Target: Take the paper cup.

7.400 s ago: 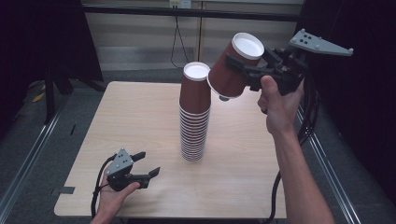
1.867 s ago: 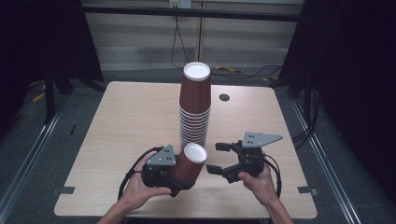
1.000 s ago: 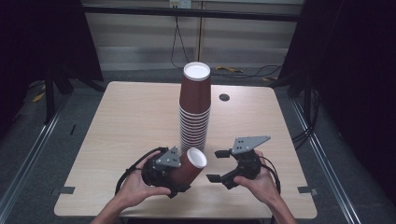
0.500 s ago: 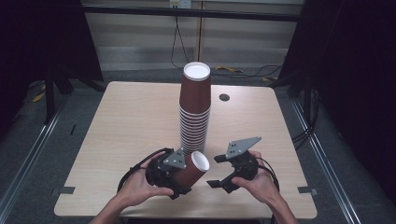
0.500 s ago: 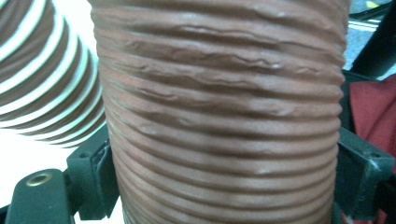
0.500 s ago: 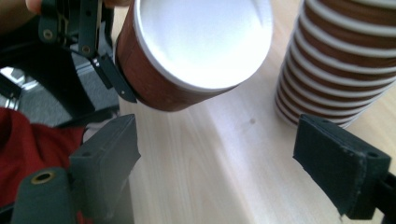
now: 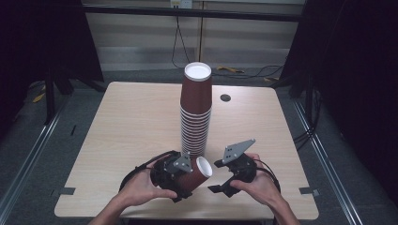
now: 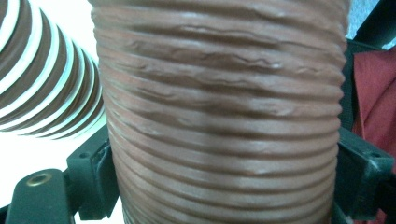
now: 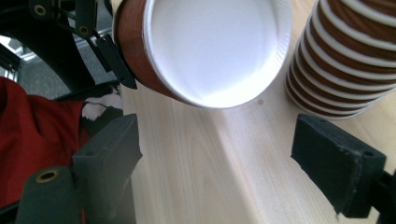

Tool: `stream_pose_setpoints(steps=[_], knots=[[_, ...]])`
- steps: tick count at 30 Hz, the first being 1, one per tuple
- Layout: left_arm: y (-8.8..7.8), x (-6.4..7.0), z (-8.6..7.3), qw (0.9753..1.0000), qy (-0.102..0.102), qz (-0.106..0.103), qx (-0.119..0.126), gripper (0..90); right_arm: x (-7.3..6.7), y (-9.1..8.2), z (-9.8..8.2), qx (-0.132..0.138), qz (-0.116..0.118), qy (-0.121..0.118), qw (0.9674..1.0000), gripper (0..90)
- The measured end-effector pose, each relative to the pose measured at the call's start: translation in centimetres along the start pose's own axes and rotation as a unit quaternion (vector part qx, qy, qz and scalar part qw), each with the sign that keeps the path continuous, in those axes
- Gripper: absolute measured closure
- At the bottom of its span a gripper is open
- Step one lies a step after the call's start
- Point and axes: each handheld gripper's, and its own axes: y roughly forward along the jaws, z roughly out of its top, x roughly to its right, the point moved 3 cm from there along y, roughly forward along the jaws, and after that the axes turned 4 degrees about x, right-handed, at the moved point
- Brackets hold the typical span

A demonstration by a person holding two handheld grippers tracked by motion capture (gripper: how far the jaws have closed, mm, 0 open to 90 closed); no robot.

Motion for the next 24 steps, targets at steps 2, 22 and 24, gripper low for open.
stream_pose_setpoints(steps=[2,22,24], knots=[[0.1,0.0,0.1,0.9999,0.007,-0.002,-0.01,13.1,-0.1,0.2,0.0,-0.012,-0.001,-0.005,0.9999,15.9],[1.1,0.9,0.9,0.9981,0.023,-0.002,-0.057,12.9,0.0,1.1,0.7,-0.063,0.023,-0.023,0.9975,18.6],[1.4,0.9,0.9,0.9978,0.025,-0.003,-0.062,12.9,-0.2,1.2,0.7,-0.063,0.028,-0.024,0.9973,20.7]])
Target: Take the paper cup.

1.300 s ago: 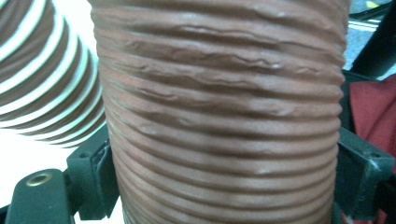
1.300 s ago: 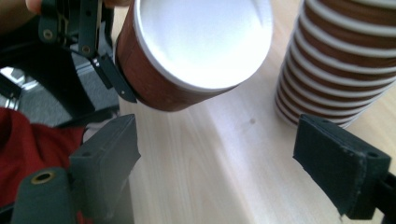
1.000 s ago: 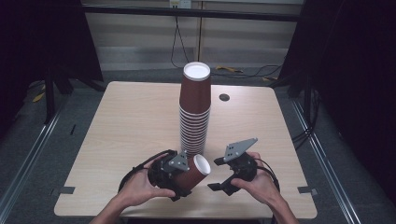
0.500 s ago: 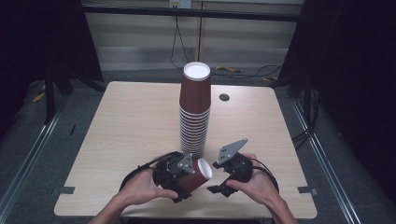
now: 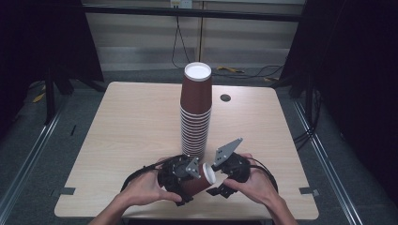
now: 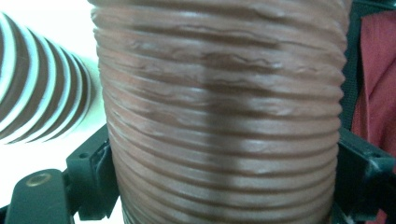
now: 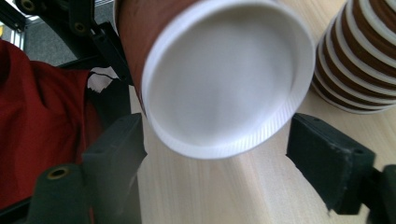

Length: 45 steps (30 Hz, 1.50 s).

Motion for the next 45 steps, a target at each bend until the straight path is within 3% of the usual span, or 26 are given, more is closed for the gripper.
stream_pose_setpoints(steps=[2,3,5,8,9,10,11,12,13,15,17,18,19,21,22,26,28,30,31,33,35,36,38,40,41,45], knots=[[0.0,-0.2,0.1,0.9996,0.023,-0.003,-0.014,12.9,-0.1,0.1,0.0,-0.006,0.002,-0.002,1.0,20.9],[0.2,0.0,0.1,0.9999,0.009,-0.003,-0.004,12.9,-0.1,0.2,0.0,-0.009,0.005,-0.003,0.9999,21.0],[0.1,-0.1,0.1,0.9993,0.029,-0.008,-0.023,12.9,-0.1,0.3,0.1,-0.013,0.006,-0.003,0.9999,20.4],[0.3,0.2,0.4,0.9991,0.033,-0.01,-0.023,12.9,-0.2,0.5,0.2,-0.011,0.012,-0.001,0.9999,19.4],[0.5,0.5,0.5,0.9996,0.021,-0.015,-0.013,12.9,-0.3,0.5,0.2,-0.014,0.015,-0.003,0.9998,18.9],[0.3,0.0,0.6,0.9976,0.058,-0.015,-0.034,12.9,-0.3,0.6,0.3,-0.014,0.018,-0.002,0.9997,18.9],[0.6,0.6,0.6,0.9997,0.018,-0.013,-0.013,12.9,-0.3,0.6,0.3,-0.015,0.021,-0.003,0.9997,18.8],[0.5,0.4,0.7,0.9987,0.04,-0.017,-0.024,12.9,-0.4,0.6,0.3,-0.016,0.023,-0.004,0.9996,18.7],[0.5,0.4,0.8,0.9987,0.041,-0.018,-0.026,12.9,-0.4,0.6,0.4,-0.015,0.026,-0.004,0.9995,18.8],[0.7,0.8,0.8,0.9997,0.015,-0.015,-0.011,12.9,-0.4,0.7,0.4,-0.014,0.03,-0.008,0.9994,18.5],[0.6,0.4,1.0,0.9974,0.059,-0.021,-0.034,12.9,-0.5,0.7,0.5,-0.016,0.032,-0.006,0.9993,17.8],[0.6,0.4,1.1,0.997,0.065,-0.022,-0.037,12.9,-0.5,0.7,0.5,-0.015,0.034,-0.008,0.9993,17.8],[0.7,0.7,1.0,0.9985,0.042,-0.022,-0.028,12.9,-0.5,0.7,0.5,-0.017,0.035,-0.007,0.9992,17.7],[1.0,1.0,1.1,0.9992,0.031,-0.016,-0.017,12.9,-0.6,0.8,0.5,-0.021,0.037,-0.005,0.9991,17.5],[0.6,0.5,1.2,0.9963,0.071,-0.028,-0.038,12.9,-0.6,0.8,0.5,-0.02,0.04,-0.004,0.999,17.3],[1.0,1.2,1.3,0.999,0.034,-0.024,-0.018,12.9,-0.7,0.9,0.6,-0.017,0.046,-0.003,0.9988,15.5],[0.9,1.1,1.2,0.9983,0.044,-0.027,-0.025,12.9,-0.7,0.9,0.6,-0.016,0.051,-0.004,0.9986,16.7],[0.7,0.7,1.2,0.9958,0.077,-0.033,-0.038,12.9,-0.8,0.9,0.6,-0.012,0.054,-0.005,0.9984,19.2],[0.8,0.9,1.1,0.9976,0.057,-0.031,-0.025,12.9,-0.8,0.8,0.6,-0.012,0.059,-0.004,0.9982,19.5],[0.6,0.9,1.1,0.9968,0.065,-0.033,-0.033,13.0,-0.8,0.8,0.6,-0.01,0.063,-0.002,0.998,20.4],[0.7,1.3,0.9,0.9988,0.039,-0.03,-0.007,12.8,-0.8,0.7,0.7,-0.009,0.063,-0.002,0.9979,21.0],[0.5,0.7,1.0,0.996,0.081,-0.031,-0.021,12.7,-0.8,0.8,0.7,-0.007,0.065,-0.005,0.9978,21.2],[0.7,1.3,0.8,0.9985,0.043,-0.032,0.006,12.5,-0.8,0.6,0.7,-0.008,0.062,-0.003,0.998,21.4],[0.5,1.0,0.8,0.9976,0.062,-0.031,-0.004,12.2,-0.8,0.6,0.8,-0.007,0.062,-0.005,0.998,21.7],[0.6,1.2,0.7,0.9983,0.047,-0.032,0.012,12.1,-0.8,0.6,0.8,-0.007,0.063,-0.006,0.998,21.7],[0.4,1.1,0.6,0.9979,0.051,-0.032,0.024,11.5,-0.8,0.5,0.9,-0.003,0.059,-0.005,0.9983,21.9]])
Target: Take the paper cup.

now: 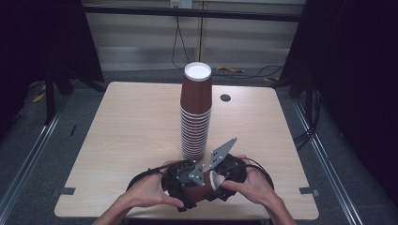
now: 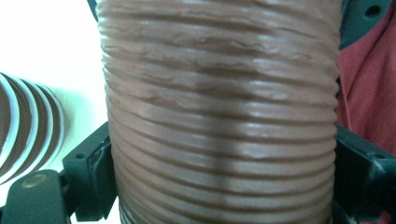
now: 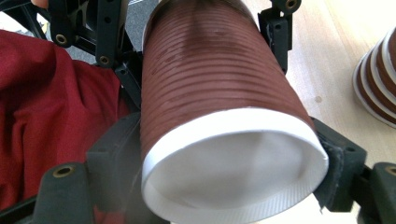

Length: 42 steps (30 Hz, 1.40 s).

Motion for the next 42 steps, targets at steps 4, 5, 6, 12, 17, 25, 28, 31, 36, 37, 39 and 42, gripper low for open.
stream_pose_setpoints(steps=[4,5,6,12,17,25,28,31,36,37,39,42], knots=[[-0.3,-0.1,-0.1,0.9999,0.01,-0.001,0.009,11.1,-0.1,-0.1,0.0,0.0,0.001,0.004,1.0,21.9],[-0.4,-0.1,-0.2,0.9998,0.008,0.003,0.015,11.1,-0.1,-0.1,0.1,-0.001,-0.002,0.001,1.0,22.0],[-0.5,-0.2,-0.2,0.9997,0.007,0.007,0.021,11.1,-0.1,-0.1,0.1,-0.002,-0.002,0.003,1.0,22.0],[-1.1,-0.4,-0.5,0.9992,0.017,0.0,0.037,11.2,0.0,-0.2,0.1,0.002,0.003,0.004,1.0,22.2],[-1.5,-0.6,-0.6,0.9985,0.018,-0.003,0.052,11.6,0.0,-0.2,0.1,0.001,-0.002,0.003,1.0,22.3],[-1.8,-0.8,-0.8,0.9968,0.023,0.0,0.077,11.5,0.0,-0.4,0.1,0.003,-0.003,0.006,1.0,22.5],[-2.0,-0.9,-0.8,0.9952,0.018,-0.006,0.096,11.6,0.0,-0.4,0.1,0.008,-0.005,0.004,0.9999,22.6],[-2.5,-1.1,-0.9,0.9939,0.018,-0.008,0.109,11.9,0.0,-0.6,0.1,0.013,-0.002,0.004,0.9999,22.9],[-2.8,-1.2,-0.9,0.9933,0.021,-0.008,0.114,11.9,0.0,-0.7,0.1,0.013,-0.003,0.004,0.9999,23.0],[-2.8,-1.2,-0.9,0.9925,0.021,-0.008,0.12,11.9,0.0,-0.7,0.1,0.013,-0.003,0.004,0.9999,23.0],[-2.9,-1.3,-1.0,0.9917,0.017,-0.01,0.127,12.0,0.0,-0.7,0.1,0.016,-0.001,0.002,0.9999,23.0],[-2.9,-1.3,-1.0,0.9906,0.014,-0.011,0.136,12.2,0.0,-0.7,0.1,0.015,-0.003,0.002,0.9999,23.1]])
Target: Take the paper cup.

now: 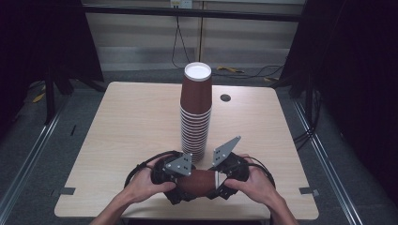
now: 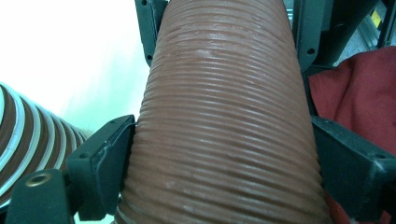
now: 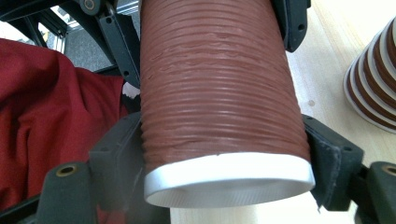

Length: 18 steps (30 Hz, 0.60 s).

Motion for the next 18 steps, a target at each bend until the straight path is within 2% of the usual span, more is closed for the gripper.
stream_pose_setpoints(steps=[9,11,12,16,18], knots=[[-0.25,-0.02,-0.09,0.9999,-0.005,-0.001,0.012,12.4,-0.04,-0.09,-0.01,0.003,-0.004,-0.002,1.0,23.4],[-0.21,0.04,-0.17,0.9999,-0.006,0.004,0.011,12.5,-0.11,-0.02,-0.04,-0.002,-0.004,-0.005,1.0,23.6],[-0.19,0.01,-0.17,0.9999,-0.004,-0.001,0.011,12.6,-0.21,0.04,-0.02,-0.003,-0.013,-0.01,0.9999,23.6],[-0.23,-0.07,-0.24,0.9999,-0.008,-0.001,0.011,12.6,-0.22,0.36,-0.09,-0.012,-0.009,-0.008,0.9998,23.8],[-0.35,-0.17,-0.18,0.9996,-0.011,-0.003,0.025,12.7,-0.19,0.34,-0.07,-0.009,-0.01,-0.01,0.9999,23.8]])
